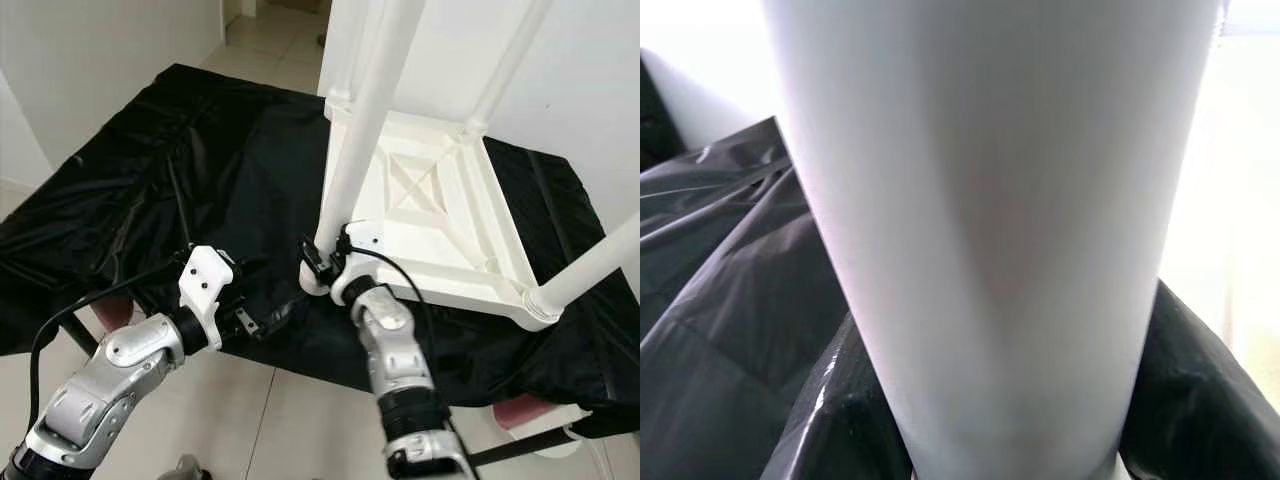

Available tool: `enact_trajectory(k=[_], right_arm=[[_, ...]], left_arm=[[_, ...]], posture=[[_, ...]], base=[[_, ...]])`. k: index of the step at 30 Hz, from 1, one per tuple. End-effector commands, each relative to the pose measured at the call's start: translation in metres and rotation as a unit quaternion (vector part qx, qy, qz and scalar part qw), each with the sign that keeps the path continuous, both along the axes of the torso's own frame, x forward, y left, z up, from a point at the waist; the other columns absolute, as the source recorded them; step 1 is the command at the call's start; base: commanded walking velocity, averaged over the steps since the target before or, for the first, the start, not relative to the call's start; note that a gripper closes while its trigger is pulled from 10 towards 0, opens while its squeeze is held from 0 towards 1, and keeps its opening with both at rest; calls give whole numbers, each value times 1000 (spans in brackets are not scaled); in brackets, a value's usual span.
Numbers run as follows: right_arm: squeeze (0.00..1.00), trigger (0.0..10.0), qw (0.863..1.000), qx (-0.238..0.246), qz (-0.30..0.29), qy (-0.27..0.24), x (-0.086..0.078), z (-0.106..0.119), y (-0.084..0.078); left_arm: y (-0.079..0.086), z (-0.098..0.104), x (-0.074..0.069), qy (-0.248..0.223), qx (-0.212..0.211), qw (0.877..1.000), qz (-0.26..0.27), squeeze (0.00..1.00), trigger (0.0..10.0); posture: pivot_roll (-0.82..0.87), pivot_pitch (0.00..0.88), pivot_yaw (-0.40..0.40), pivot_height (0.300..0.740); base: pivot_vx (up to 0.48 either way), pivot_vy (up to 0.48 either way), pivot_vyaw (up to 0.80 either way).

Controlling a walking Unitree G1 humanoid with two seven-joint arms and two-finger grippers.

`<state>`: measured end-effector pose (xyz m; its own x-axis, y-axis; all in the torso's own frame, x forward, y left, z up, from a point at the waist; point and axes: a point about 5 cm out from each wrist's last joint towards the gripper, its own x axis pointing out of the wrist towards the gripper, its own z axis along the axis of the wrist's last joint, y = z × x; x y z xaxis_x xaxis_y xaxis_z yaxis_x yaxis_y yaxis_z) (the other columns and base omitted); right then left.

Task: Building children table

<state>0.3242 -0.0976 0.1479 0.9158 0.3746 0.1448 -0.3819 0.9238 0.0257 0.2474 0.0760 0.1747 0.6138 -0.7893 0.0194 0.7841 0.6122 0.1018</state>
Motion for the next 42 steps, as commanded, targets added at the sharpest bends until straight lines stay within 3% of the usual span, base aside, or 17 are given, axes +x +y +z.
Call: enact_trajectory(k=[1, 2, 3, 8, 9, 10, 12, 13, 14, 15, 16, 19, 22, 25, 26, 33, 42], right_arm=[[0, 0, 999, 14, -38, 17, -4, -6, -1], [0, 0, 999, 14, -38, 17, -4, -6, -1], [0, 0, 996, 25, -84, 5, -9, 0, 4], [0, 0, 992, 18, -122, 4, -15, 5, 7], [0, 3569, 992, 18, -128, 0, -15, 6, 6], [0, 10000, 991, 24, -134, 2, -16, 8, 4], [0, 10000, 992, 37, -123, 3, -15, 10, 2], [224, 10000, 993, 45, -110, 2, -15, 11, 0], [937, 10000, 994, 51, -97, 6, -14, 11, -2], [937, 10000, 994, 51, -97, 6, -14, 11, -2], [1000, 10000, 996, 54, -71, 8, -13, 10, -5], [1000, 10000, 997, 54, -49, 7, -11, 10, -9], [1000, 10000, 999, -1, 33, -2, -3, 10, -28], [1000, 10000, 999, -18, 49, -2, -2, 9, -32], [0, 10000, 997, -38, 70, 1, 0, 7, -37], [0, 10000, 982, -106, 153, 13, 11, 2, -53], [0, 10000, 969, -116, 215, 18, 27, 2, -36]], left_arm=[[-4, -3, -3, 8, 0, 1000, -24, 0, 10000], [-4, -3, -3, 8, 0, 1000, -24, 0, 10000], [-5, -2, -3, 8, -2, 1000, -24, 0, 10000], [-6, -2, -4, 8, -4, 1000, -23, 0, 10000], [-6, -3, -4, 8, -4, 1000, -22, 0, 10000], [-6, -3, -4, 8, -4, 1000, -22, 0, 10000], [-6, -3, -4, 8, -3, 1000, -22, 0, 10000], [-6, -3, -4, 8, -4, 1000, -23, 0, 10000], [-6, -3, -4, 9, -5, 1000, -23, 0, 10000], [-6, -3, -4, 9, -5, 1000, -23, 0, 10000], [-7, -3, -4, 9, -5, 1000, -24, 0, 10000], [-7, -3, -3, 8, -5, 1000, -25, 0, 10000], [-8, -2, -3, 6, -4, 1000, -27, 0, 10000], [-8, -2, -3, 6, -4, 1000, -28, 0, 10000], [-8, -2, -3, 6, -4, 1000, -28, 0, 10000], [-5, -2, -2, 5, -2, 1000, -25, 0, 10000], [-4, 0, -1, 2, -1, 1000, -21, 0, 10000]], posture=[[127, 95, -122, 740], [127, 95, -122, 740], [132, 93, -127, 740], [135, 88, -131, 740], [135, 88, -131, 740], [135, 88, -131, 740], [132, 83, -132, 740], [132, 83, -132, 740], [132, 83, -132, 740], [132, 83, -132, 740], [127, 77, -130, 740], [127, 77, -130, 740], [125, 71, -128, 740], [125, 71, -128, 740], [128, 68, -127, 740], [140, 64, -123, 740], [154, 69, -113, 740]], base=[[0, 0, 0], [0, 0, 0], [0, 0, 0], [0, 0, 0], [0, 0, 0], [0, 0, 0], [0, 0, 0], [0, 0, 0], [0, 0, 0], [0, 0, 0], [0, 0, 0], [0, 0, 0], [0, 0, 0], [0, 0, 0], [0, 0, 0], [0, 0, 0], [0, 0, 0]])
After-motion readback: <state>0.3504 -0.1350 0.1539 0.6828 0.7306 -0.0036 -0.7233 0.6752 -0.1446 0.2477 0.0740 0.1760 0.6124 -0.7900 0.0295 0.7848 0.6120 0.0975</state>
